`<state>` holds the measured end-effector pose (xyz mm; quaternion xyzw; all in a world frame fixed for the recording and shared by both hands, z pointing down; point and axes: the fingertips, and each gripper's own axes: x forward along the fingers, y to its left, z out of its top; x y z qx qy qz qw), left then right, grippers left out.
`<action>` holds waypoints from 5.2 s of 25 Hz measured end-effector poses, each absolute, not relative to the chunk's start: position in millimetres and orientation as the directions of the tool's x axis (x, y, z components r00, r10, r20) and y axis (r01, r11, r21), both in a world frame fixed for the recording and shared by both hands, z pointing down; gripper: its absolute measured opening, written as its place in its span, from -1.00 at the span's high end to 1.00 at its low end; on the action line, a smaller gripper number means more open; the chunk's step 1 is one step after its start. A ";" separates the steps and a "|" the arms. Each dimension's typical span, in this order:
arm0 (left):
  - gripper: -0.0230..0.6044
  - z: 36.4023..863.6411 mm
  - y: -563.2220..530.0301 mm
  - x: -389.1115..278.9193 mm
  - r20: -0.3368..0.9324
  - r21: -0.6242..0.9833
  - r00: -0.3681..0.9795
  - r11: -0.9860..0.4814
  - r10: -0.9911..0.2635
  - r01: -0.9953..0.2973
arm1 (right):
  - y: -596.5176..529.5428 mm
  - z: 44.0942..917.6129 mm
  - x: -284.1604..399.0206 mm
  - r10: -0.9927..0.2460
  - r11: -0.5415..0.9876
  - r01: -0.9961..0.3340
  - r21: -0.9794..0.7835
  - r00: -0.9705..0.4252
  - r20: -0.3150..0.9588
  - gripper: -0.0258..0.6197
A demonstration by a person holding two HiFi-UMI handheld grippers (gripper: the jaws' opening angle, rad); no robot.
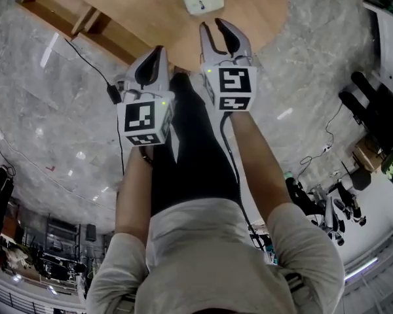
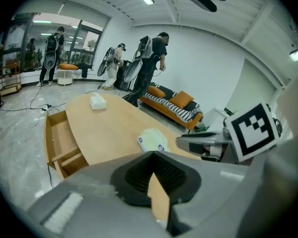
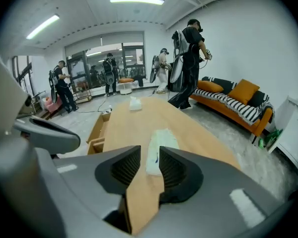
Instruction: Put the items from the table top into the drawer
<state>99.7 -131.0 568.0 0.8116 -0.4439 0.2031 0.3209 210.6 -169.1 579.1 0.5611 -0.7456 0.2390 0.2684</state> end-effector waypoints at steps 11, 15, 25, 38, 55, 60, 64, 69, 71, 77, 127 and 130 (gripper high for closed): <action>0.86 591.3 -140.8 118.9 0.647 0.345 0.502 -0.366 -0.575 -0.864 | -202.4 644.5 233.5 -0.602 0.250 -0.966 -0.073 -0.214 0.769 0.36; 0.86 595.7 -136.4 118.2 0.654 0.346 0.499 -0.362 -0.568 -0.866 | -206.2 658.9 231.8 -0.581 0.251 -0.965 -0.076 -0.213 0.786 0.26; 0.86 595.8 -131.5 110.1 0.660 0.349 0.494 -0.352 -0.566 -0.869 | -207.5 665.2 232.9 -0.566 0.290 -0.957 0.006 -0.166 0.808 0.90; 0.86 600.0 -115.1 77.4 0.662 0.357 0.475 -0.314 -0.580 -0.880 | -189.3 646.4 174.9 -0.593 0.344 -0.938 -0.041 -0.251 0.765 0.90; 0.86 596.0 -88.1 -10.4 0.661 0.361 0.396 -0.192 -0.637 -0.912 | -170.5 626.2 60.1 -0.570 0.473 -0.878 -0.076 -0.371 0.734 0.90; 0.86 596.7 -82.8 -35.1 0.657 0.368 0.381 -0.165 -0.650 -0.915 | -159.0 628.3 26.9 -0.548 0.501 -0.861 -0.090 -0.396 0.737 0.90; 0.86 599.1 -81.0 -51.3 0.665 0.363 0.371 -0.154 -0.648 -0.919 | -150.4 634.0 7.6 -0.532 0.499 -0.860 -0.111 -0.404 0.744 0.90; 0.86 605.3 -58.9 -99.2 0.666 0.366 0.375 -0.155 -0.645 -0.918 | -126.0 645.4 -37.6 -0.522 0.487 -0.865 -0.120 -0.398 0.755 0.90; 0.86 607.1 -49.4 -115.4 0.673 0.367 0.377 -0.154 -0.637 -0.917 | -118.1 647.8 -52.4 -0.519 0.476 -0.870 -0.129 -0.396 0.758 0.90; 0.86 624.5 -73.5 -98.1 0.699 0.361 0.387 -0.171 -0.601 -0.917 | -144.5 667.9 -29.9 -0.515 0.421 -0.893 -0.160 -0.380 0.769 0.90; 0.86 675.5 -95.4 -101.0 0.717 0.392 0.379 -0.110 -0.585 -0.913 | -157.2 705.5 -42.7 -0.537 0.479 -0.874 -0.077 -0.361 0.763 0.70; 0.86 653.5 -95.8 -103.9 0.693 0.393 0.340 -0.062 -0.636 -0.918 | -155.0 674.0 -44.4 -0.550 0.507 -0.857 -0.095 -0.407 0.729 0.82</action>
